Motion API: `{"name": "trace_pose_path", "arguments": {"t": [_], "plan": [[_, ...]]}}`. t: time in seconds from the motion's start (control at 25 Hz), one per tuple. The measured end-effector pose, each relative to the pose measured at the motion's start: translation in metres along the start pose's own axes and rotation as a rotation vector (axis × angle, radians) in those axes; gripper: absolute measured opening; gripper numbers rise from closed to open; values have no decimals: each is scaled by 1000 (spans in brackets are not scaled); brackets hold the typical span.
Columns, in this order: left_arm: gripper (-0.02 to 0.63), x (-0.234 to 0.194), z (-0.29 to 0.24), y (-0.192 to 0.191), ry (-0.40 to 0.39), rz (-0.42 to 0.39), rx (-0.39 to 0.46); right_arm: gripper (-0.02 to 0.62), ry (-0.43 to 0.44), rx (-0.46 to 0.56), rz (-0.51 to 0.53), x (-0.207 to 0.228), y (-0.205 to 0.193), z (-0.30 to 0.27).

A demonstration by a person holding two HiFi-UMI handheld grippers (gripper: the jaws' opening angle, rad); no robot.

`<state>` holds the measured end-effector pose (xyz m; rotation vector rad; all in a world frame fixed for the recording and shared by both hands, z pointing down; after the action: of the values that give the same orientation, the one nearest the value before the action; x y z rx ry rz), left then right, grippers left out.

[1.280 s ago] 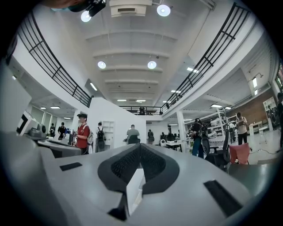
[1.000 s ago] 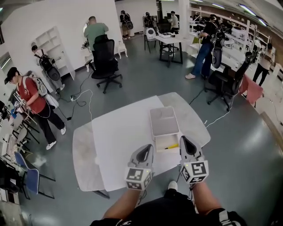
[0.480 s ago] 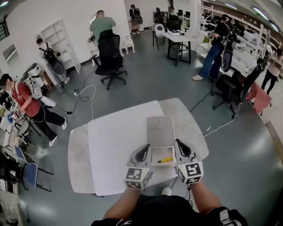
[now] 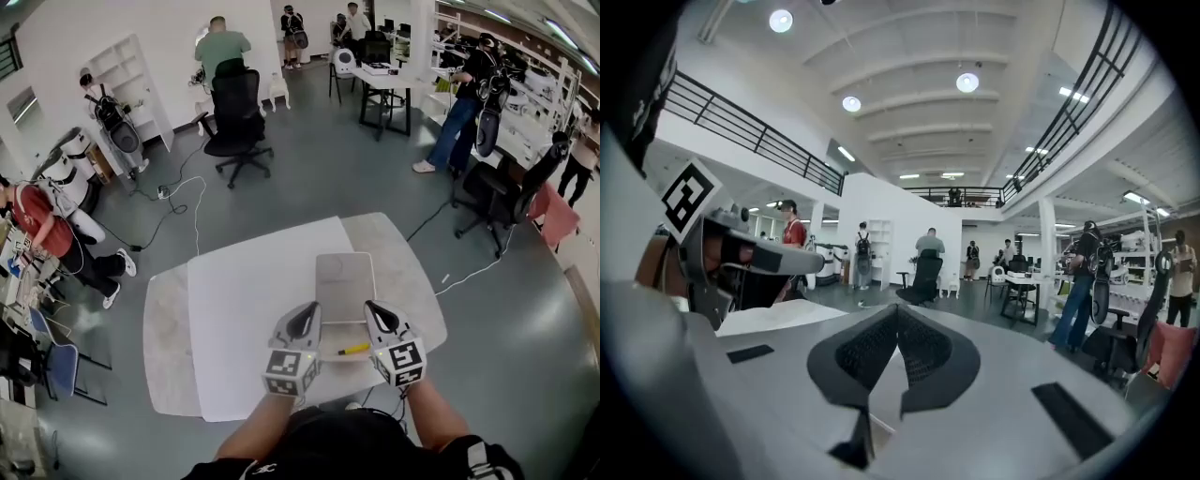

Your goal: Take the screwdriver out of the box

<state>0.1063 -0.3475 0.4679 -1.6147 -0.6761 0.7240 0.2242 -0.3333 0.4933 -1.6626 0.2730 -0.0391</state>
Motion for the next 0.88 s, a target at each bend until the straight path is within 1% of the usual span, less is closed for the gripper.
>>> {"name": "trace_pose_path", "arguments": {"t": [0.12, 0.24, 0.48, 0.56, 0.72, 0.88], "plan": [[11, -13, 0, 2, 10, 0, 5, 14, 55, -70, 25, -6, -16, -18], [11, -24, 2, 5, 26, 1, 11, 12, 151, -142, 61, -19, -35, -32], [11, -45, 7, 5, 61, 12, 17, 12, 343, -277, 190, -40, -81, -52], [11, -51, 10, 5, 76, 16, 20, 12, 382, -320, 225, -43, -96, -58], [11, -62, 16, 6, 96, 16, 25, 14, 437, -402, 339, -53, -126, -68], [11, -66, 19, 0, 109, 22, 13, 14, 513, -510, 386, -61, -164, -72]]}}
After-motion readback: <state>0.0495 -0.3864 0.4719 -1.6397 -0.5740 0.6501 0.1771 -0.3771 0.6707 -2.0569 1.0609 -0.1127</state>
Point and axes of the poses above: the fingertips, and each gripper's own axes: z backward along the fingers, x to its right, y out of its top, the point moved 1 cm from there along z, backward along the fingers, and after that the axes turned 10 degrees about -y, right-handed, at the moved point
